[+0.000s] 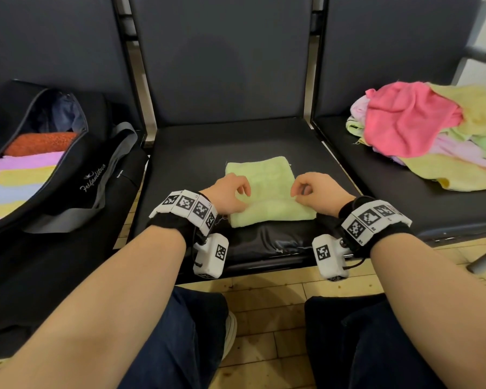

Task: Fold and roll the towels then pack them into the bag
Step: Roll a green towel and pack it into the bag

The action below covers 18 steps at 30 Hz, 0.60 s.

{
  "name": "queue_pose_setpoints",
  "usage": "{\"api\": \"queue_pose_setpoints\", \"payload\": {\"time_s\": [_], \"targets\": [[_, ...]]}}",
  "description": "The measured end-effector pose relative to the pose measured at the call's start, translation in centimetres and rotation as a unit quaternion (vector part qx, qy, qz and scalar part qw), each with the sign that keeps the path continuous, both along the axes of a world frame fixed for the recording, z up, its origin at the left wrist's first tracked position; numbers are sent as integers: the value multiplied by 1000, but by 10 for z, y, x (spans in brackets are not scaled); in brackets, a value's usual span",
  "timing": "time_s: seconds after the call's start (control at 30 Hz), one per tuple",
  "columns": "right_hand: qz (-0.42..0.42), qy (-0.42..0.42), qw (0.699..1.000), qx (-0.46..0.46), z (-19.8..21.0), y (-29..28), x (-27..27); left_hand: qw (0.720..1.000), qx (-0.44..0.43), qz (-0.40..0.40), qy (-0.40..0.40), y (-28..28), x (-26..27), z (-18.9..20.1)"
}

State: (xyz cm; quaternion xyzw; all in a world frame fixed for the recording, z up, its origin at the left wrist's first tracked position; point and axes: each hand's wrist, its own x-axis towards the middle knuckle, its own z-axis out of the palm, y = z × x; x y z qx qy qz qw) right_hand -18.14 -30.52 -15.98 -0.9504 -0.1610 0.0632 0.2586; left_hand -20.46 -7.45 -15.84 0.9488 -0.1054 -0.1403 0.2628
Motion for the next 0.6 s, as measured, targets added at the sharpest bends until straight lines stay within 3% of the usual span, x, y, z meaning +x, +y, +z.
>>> {"api": "queue_pose_setpoints", "payload": {"time_s": [0.17,0.23,0.4,0.6], "targets": [[1,81,997,1,8,0,-9,999,46,-18,-5,-2,-4,4],[12,116,992,-46,8,-2,-10,999,49,-5,8,-1,-5,4],[29,68,994,-79,1,-1,-9,995,92,-32,28,0,-8,5],[7,57,998,-20,2,3,-4,997,-21,50,51,-4,-2,0]]}}
